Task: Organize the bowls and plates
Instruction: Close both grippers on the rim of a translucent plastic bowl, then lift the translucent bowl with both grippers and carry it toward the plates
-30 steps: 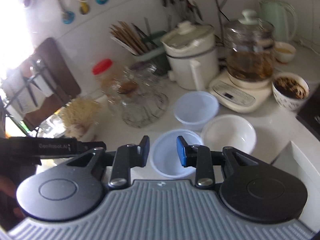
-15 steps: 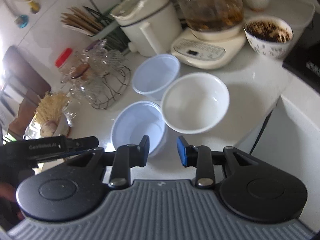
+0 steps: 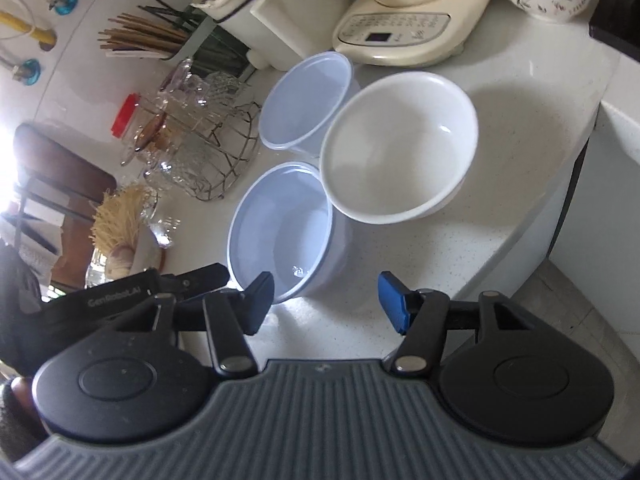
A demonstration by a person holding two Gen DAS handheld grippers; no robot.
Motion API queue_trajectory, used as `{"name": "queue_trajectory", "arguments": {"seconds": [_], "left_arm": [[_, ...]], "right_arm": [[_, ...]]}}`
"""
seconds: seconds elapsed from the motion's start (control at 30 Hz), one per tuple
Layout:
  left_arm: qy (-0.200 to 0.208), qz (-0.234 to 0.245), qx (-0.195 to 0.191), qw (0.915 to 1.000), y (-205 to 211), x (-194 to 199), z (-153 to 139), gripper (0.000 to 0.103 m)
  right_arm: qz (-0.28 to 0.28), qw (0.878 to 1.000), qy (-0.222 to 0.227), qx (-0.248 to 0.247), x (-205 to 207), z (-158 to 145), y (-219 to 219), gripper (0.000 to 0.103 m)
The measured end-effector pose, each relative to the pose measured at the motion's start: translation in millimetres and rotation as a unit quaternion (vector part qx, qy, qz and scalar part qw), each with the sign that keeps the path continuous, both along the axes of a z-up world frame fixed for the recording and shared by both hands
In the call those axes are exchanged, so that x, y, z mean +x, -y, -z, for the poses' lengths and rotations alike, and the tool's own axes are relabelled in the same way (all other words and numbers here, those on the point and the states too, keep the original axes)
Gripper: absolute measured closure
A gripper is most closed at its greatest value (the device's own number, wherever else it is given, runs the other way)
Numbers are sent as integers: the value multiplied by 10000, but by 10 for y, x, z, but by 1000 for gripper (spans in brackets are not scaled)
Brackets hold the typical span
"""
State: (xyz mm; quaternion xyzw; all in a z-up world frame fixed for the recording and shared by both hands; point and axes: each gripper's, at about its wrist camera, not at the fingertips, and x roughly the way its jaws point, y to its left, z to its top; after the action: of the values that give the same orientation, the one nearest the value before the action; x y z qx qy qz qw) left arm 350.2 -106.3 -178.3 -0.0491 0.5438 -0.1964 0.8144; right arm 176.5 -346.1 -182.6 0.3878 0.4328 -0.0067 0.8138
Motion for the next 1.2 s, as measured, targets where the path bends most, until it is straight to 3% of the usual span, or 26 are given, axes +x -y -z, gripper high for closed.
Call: {"name": "queue_trajectory", "arguments": {"seconds": [0.3,0.47,0.53,0.63,0.77,0.87,0.97,1.2], "left_arm": [[-125,38,-187,9997,53,195,197,48],[-128,201,72,9997,171,378,273,49],[-213,189,-51,9996,159,444,306,49],[-334,132,-90,9993,149,513,348,53],[-467,121,-225,9986,131,535,388,65],[-464,181,-304,9983,150,510,379,77],[-440,200,-331,9983,163,470,369,91],[-413,60,-574,9975,-8,364,352,92]], "right_arm": [[84,9999,-28,140,124,163,-11,45],[230,9996,-92,105,227,231,-19,50],[262,9996,-105,87,259,248,-19,54],[294,9995,-85,0,291,269,-24,57],[238,9996,-53,-123,307,274,-49,70],[121,9998,38,-143,299,253,-74,80],[-35,9997,55,-250,312,217,-128,83],[-349,9984,217,-388,313,125,-203,86]]}}
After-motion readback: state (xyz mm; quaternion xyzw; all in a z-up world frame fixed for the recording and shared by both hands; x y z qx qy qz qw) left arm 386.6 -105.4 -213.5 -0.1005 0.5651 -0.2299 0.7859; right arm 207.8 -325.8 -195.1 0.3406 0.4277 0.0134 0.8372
